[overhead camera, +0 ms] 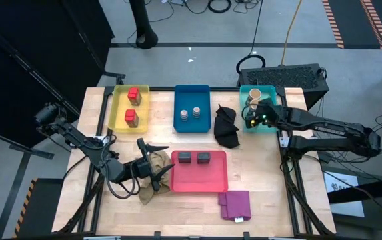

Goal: Sort spices by type
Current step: Return to Home Position

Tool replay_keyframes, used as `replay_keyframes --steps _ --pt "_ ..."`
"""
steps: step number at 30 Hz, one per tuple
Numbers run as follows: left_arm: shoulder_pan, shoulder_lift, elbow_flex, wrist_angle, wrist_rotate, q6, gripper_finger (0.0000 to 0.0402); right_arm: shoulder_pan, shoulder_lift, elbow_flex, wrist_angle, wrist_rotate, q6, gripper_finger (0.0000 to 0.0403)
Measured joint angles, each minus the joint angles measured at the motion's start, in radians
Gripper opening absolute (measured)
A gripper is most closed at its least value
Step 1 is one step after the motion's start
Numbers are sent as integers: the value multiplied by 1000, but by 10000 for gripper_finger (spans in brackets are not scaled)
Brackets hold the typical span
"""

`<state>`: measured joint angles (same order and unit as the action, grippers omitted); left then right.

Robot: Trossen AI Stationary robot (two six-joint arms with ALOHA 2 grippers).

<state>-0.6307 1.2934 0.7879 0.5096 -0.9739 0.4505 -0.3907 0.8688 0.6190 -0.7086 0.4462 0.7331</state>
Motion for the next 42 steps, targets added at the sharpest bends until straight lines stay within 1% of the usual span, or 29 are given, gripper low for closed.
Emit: replay_keyframes --steps 3,6,8,9,11,14,15,17,19,20,22,24,29,31,34,36,38,42 --pt "0 0 0 -23 0 -38 311 11 -41 47 19 22 -56 364" --pt "0 0 0 -46 0 -135 311 36 -76 92 75 44 -138 364" --pt "-2 0 0 -99 4 -239 311 69 -92 106 171 45 -200 364" --pt "-1 1 -1 -109 36 -232 311 95 -95 106 233 35 -236 364" --pt "21 0 -1 -95 139 -226 311 160 -81 106 379 -17 -326 364" --pt "86 -19 -3 -68 366 -225 311 281 -13 106 614 -133 -483 364" --pt "111 -30 -7 -67 426 -223 311 322 19 106 696 -170 -537 364" --pt "162 -52 -13 -68 500 -217 311 399 90 106 853 -212 -636 364" --pt "205 -98 -40 -77 526 -216 311 455 158 106 976 -227 -728 364" --pt "222 -125 -59 -71 539 -212 311 472 180 105 1008 -230 -761 364" --pt "247 -202 -107 -62 579 -210 311 484 196 103 1046 -256 -818 364" --pt "256 -302 -169 -63 598 -210 311 480 179 103 1052 -283 -852 364" --pt "287 -614 -328 -81 572 -201 311 447 72 103 982 -301 -913 364" --pt "320 -745 -385 -98 571 -184 311 423 35 103 969 -353 -935 364" --pt "388 -885 -461 -100 566 -180 311 374 3 86 1004 -499 -952 364" --pt "433 -959 -494 -149 567 -186 311 336 -13 59 1028 -557 -959 364" --pt "470 -1028 -514 -204 573 -214 311 298 -35 19 1042 -584 -959 364" --pt "518 -1163 -530 -357 582 -263 311 245 -109 -93 1127 -637 -947 364"
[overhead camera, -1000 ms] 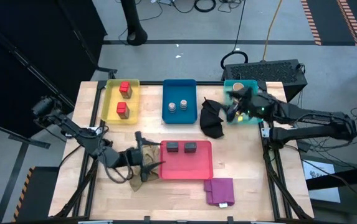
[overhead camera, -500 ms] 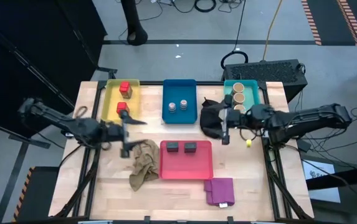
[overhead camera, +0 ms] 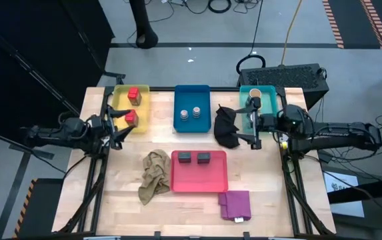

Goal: Sort spices by type
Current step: Return to Home Position

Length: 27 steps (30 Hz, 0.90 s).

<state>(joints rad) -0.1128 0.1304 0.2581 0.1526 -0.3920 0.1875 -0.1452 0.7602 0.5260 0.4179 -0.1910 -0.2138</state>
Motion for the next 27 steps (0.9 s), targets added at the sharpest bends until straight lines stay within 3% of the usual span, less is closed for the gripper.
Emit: replay_keyframes --steps 4,7,11,17,22,25,27 --pt "14 -123 0 -130 13 -26 311 -27 -126 -134 87 -1 37 364" --pt "13 -129 -3 -162 21 -51 311 -34 -236 -217 94 -2 52 364" --pt "13 -127 -48 -151 75 -97 311 -35 -391 -324 84 -3 62 364" --pt "13 -130 -198 5 77 -104 311 -35 -618 -501 86 1 68 364" --pt "13 -129 -251 64 48 -99 311 -39 -757 -513 -58 -9 70 364" --pt "13 -130 -251 29 16 -39 311 -36 -758 -512 -25 -95 30 364" --pt "13 -125 -251 2 -2 -54 311 -36 -754 -512 -31 -96 -2 364"
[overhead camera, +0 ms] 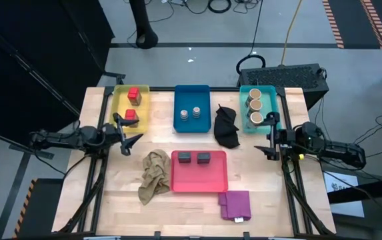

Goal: Sort spices by type
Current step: Return to Home Position

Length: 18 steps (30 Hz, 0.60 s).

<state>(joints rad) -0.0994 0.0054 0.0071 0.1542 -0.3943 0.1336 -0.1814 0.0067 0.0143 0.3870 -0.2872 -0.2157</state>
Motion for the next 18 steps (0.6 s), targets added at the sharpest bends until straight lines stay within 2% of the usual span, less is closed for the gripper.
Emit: replay_keyframes --steps 5,13,18 --pt "0 0 0 -35 0 -43 311 -1 0 0 12 16 -6 364" --pt "0 0 -1 -36 0 -43 311 -1 0 0 -53 20 131 364" --pt "0 0 -1 -36 0 -43 311 -1 0 0 -77 20 152 364"
